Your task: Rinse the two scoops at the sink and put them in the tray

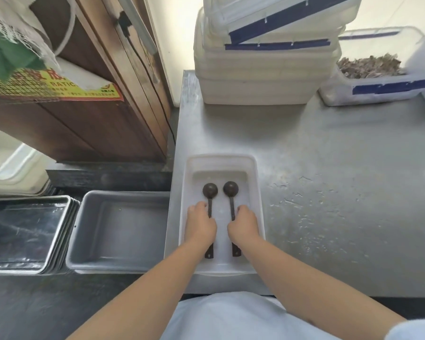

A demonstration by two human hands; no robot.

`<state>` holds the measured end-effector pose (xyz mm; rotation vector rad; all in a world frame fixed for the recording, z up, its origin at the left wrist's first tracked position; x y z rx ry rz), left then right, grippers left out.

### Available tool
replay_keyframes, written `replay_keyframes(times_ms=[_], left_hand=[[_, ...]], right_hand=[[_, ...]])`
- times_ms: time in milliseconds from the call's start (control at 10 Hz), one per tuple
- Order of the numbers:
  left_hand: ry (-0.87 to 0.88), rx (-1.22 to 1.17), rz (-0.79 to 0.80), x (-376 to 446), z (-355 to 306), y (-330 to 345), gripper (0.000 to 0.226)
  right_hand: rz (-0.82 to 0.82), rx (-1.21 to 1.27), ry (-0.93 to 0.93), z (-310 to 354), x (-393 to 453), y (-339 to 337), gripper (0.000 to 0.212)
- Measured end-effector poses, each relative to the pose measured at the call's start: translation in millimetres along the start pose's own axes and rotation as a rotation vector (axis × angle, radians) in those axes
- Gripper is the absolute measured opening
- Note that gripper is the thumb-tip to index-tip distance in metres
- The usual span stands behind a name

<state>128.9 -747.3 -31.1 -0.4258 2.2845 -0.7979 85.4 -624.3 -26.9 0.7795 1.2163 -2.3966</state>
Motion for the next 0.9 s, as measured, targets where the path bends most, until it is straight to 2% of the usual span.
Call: replay_keyframes(times_ms=[100, 200, 300, 400, 600, 700, 800, 900], left_hand=[[0.181, 0.208, 0.113, -11, -3, 0, 0.046], [0.372, 0.600, 0.159, -21, -4, 2, 0.049], [0.433, 0.770, 0.200, -27, -1, 7, 0.054], [0.457, 0.830, 0.200, -28, 1, 9, 0.050], [0.439, 0.798, 0.231, -31, -2, 7, 0.051], [0.467, 0.759, 0.241, -38, -7, 1, 0.061], [0.532, 0.710, 0.178, -46, -17, -18, 0.068], [0.628, 0.656, -0.047, -53, -38, -61, 0.075]], right_hand=[[0.004, -0.144, -0.120, 2, -8, 1, 0.036], [0.035, -0.452, -0.357, 4, -20, 5, 0.041], [0.065, -0.672, -0.460, 4, -29, 9, 0.042], [0.106, -0.762, -0.459, 1, -34, 14, 0.036], [0.135, -0.788, -0.471, -1, -39, 13, 0.035], [0.097, -0.803, -0.532, 6, -48, 3, 0.039], [-0.045, -0.830, -0.639, 21, -55, -18, 0.035], [-0.254, -0.753, -0.680, 35, -64, -54, 0.057]])
Point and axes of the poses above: each hand's wrist, its own x-axis towards the middle knuckle, its own y-axis out of the palm, z = x × y, the point moved 4 cm from there along x, towards the middle knuckle, and after that the axes turned 2 degrees about -x, right-handed, at the moved point
